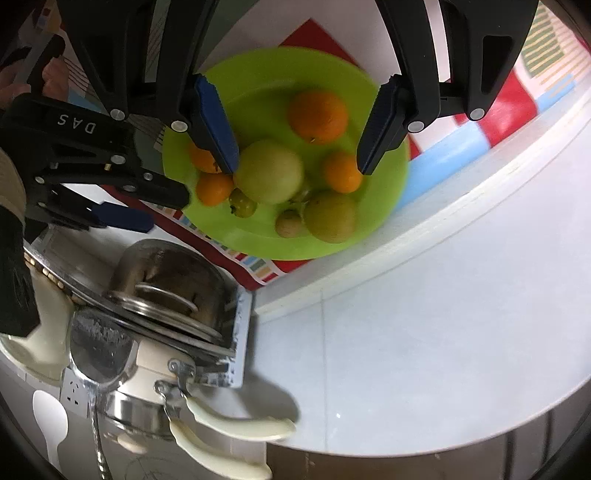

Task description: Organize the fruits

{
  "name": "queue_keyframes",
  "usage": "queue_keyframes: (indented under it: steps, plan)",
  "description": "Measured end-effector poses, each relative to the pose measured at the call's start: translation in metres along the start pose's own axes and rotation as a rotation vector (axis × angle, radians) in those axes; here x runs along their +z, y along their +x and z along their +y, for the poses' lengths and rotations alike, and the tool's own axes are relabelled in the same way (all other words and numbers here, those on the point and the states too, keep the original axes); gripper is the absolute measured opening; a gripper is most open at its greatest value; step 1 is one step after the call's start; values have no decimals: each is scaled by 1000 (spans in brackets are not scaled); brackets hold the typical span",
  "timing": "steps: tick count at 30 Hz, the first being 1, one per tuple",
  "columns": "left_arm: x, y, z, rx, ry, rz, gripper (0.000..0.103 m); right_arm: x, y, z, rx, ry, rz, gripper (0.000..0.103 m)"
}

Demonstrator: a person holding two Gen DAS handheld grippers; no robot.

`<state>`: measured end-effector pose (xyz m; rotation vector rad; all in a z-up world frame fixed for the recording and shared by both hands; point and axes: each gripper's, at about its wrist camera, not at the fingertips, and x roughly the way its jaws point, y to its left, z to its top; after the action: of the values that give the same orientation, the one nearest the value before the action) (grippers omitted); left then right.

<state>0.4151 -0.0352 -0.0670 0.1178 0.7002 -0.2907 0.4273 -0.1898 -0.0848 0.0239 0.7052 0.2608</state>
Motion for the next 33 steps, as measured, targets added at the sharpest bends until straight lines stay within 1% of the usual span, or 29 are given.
queue_keyframes:
  steps: [3,6,10,12,14,16,18,23,29,33]
  plan:
    - [-5,-18,1,22,-8,-18,70,-7,-15,2,-23,16,-10,55]
    - [-14,-44,-5,53,-10,-46,74,-16,-33,5,-34,32,-16,55]
    - [-26,-81,-15,79,-10,-82,79,-32,-64,12,-44,45,-43,62]
    - [-32,-96,-18,91,-15,-99,82,-41,-87,18,-56,42,-68,63]
    - [-38,-115,-21,104,-21,-114,83,-46,-104,23,-69,35,-84,67]
    - [-46,-134,-24,119,-27,-134,85,-54,-127,29,-87,28,-117,74]
    - [-53,-151,-27,128,-36,-150,89,-59,-143,33,-101,25,-138,77]
    - [-74,-192,-34,152,-57,-189,95,-79,-182,48,-109,19,-165,81]
    - [-102,-230,-44,167,-77,-196,103,-108,-225,65,-120,-14,-184,85]
    - [-119,-251,-50,176,-90,-190,103,-120,-247,72,-135,-27,-187,87]
